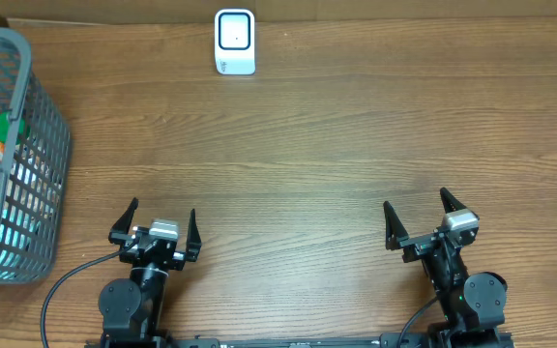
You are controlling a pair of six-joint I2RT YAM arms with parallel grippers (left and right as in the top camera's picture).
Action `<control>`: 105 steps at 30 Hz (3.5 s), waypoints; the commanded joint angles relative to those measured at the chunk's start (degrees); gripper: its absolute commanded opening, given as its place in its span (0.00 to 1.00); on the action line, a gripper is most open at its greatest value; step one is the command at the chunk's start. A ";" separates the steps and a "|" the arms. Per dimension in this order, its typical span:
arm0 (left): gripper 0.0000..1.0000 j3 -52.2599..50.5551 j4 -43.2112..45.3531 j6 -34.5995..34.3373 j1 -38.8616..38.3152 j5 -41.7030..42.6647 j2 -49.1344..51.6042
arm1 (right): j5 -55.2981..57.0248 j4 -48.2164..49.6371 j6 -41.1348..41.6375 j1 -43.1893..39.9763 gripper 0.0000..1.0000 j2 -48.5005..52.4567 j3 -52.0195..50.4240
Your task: Scan the item barcode
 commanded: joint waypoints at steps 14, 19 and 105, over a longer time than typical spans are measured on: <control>1.00 -0.50 0.20 0.24 -0.42 -0.44 -0.28 | -0.26 0.28 -0.07 -0.07 1.00 -0.68 -0.61; 1.00 -0.50 0.20 0.24 -0.42 -0.42 -0.28 | -0.26 0.28 -0.04 -0.07 1.00 -0.68 -0.61; 1.00 3.98 0.90 -8.41 -0.42 4.13 1.05 | -0.26 0.28 -0.04 -0.07 1.00 -0.68 -0.61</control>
